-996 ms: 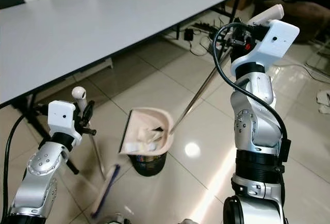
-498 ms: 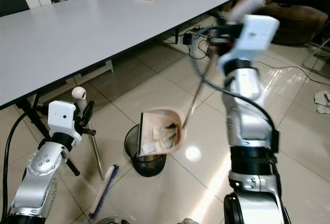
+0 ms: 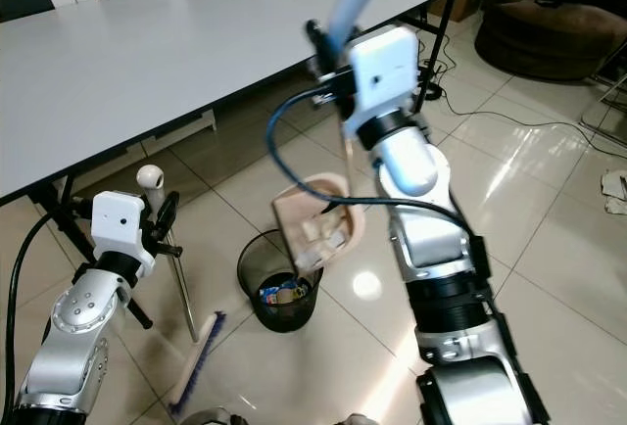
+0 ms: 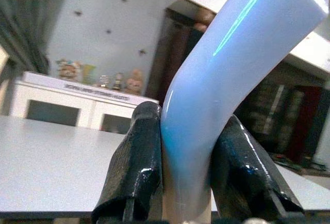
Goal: Sweep floor
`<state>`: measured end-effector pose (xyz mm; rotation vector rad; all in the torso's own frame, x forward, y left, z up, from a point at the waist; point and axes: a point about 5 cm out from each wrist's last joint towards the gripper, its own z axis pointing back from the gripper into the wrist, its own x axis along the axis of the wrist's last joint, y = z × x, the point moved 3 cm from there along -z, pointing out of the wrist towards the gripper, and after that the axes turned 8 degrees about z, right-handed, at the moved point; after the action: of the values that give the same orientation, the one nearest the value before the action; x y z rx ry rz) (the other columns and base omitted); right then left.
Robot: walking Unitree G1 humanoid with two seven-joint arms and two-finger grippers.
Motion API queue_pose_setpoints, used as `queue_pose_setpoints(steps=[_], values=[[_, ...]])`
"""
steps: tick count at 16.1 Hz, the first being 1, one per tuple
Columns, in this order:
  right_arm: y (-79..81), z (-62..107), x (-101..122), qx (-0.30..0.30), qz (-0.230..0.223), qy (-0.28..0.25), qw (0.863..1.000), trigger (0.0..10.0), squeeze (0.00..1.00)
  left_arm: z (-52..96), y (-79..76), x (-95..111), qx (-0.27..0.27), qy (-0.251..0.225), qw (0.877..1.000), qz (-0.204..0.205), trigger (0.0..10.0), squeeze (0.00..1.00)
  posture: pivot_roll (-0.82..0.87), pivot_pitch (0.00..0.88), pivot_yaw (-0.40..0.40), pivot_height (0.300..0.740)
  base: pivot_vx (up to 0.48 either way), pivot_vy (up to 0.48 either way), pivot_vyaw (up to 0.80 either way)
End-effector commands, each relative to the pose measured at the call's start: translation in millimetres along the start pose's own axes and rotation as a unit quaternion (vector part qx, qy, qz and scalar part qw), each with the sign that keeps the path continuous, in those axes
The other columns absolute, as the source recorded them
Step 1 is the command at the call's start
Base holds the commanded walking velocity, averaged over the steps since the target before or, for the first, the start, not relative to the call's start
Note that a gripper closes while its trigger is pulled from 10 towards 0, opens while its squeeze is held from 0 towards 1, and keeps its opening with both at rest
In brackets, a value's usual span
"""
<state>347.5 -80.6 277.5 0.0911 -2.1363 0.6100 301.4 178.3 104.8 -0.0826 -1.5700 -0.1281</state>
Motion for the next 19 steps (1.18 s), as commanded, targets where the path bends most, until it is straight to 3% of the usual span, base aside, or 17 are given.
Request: queue_pose_setpoints(steps=[1,3,5,8,13,17,18,19], values=[[3.9,-3.1,29.4,0.008,0.007,-0.068,0.998,10.0,0.0,-0.3,0.1,3.6,0.0,-0.009,1.0,-0.01,10.0,0.0,0.02,0.059,0.021,0.74,0.0,0.0,0.0],[19.6,-1.5,40.1,0.032,-0.008,-0.098,0.995,10.0,0.0,0.4,-0.3,3.8,-0.001,-0.009,1.0,-0.01,10.0,0.0,0.02,0.052,0.023,0.74,0.0,0.0,0.0],[41.2,3.2,46.2,0.086,0.011,-0.12,0.989,10.0,0.0,-0.5,-1.7,4.6,-0.004,-0.011,1.0,-0.01,10.0,0.0,0.02,0.045,0.023,0.74,0.0,0.0,0.0],[57.3,8.3,39.9,0.124,0.008,-0.111,0.986,10.0,0.0,-0.4,-3.0,4.5,-0.008,-0.011,1.0,-0.01,10.0,0.0,0.02,0.04,0.023,0.74,0.0,0.0,0.0],[75.0,13.3,31.8,0.181,0.095,-0.104,0.973,10.0,0.0,-0.7,-3.2,4.8,-0.008,-0.01,1.0,-0.01,10.0,0.0,0.02,0.038,0.021,0.74,0.0,0.0,0.0],[63.3,7.6,35.4,0.152,0.114,-0.112,0.975,10.0,0.0,-4.9,-3.5,6.1,-0.009,-0.011,1.0,-0.01,10.0,0.0,0.02,0.035,0.027,0.74,0.0,0.0,0.0],[51.7,3.7,45.5,0.123,0.107,-0.129,0.978,10.0,0.0,-6.4,-3.8,7.0,-0.009,-0.013,1.0,-0.004,10.0,0.0,0.02,0.036,0.027,0.74,0.0,0.0,0.0],[26.5,-1.3,58.2,0.063,0.078,-0.141,0.985,10.0,0.0,-9.5,-6.1,5.8,-0.019,-0.008,1.0,-0.001,10.0,0.0,0.01,0.027,0.023,0.74,0.0,0.0,0.0]])
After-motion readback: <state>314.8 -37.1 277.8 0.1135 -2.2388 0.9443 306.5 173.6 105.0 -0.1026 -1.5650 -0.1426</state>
